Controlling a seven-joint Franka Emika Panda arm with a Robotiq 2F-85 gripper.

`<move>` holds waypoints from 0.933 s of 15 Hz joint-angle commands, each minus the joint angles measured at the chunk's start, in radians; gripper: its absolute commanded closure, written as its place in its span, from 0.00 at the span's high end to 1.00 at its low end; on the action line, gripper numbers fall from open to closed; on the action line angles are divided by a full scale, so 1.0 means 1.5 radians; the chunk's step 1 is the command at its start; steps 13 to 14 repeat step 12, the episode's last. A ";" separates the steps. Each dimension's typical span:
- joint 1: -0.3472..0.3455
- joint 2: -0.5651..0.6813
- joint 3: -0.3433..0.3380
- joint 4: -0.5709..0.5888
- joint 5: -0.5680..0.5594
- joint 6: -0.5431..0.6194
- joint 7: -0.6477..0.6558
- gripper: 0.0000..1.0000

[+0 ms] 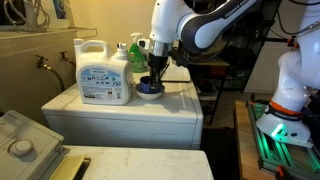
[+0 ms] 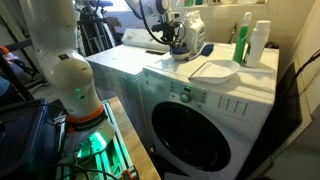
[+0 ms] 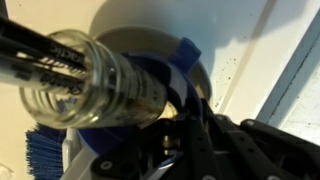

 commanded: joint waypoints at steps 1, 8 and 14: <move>0.006 0.000 -0.015 0.005 -0.042 -0.010 0.013 0.36; -0.007 -0.078 -0.007 -0.010 0.028 -0.032 -0.015 0.88; -0.008 -0.084 -0.007 0.011 0.081 -0.015 -0.033 0.92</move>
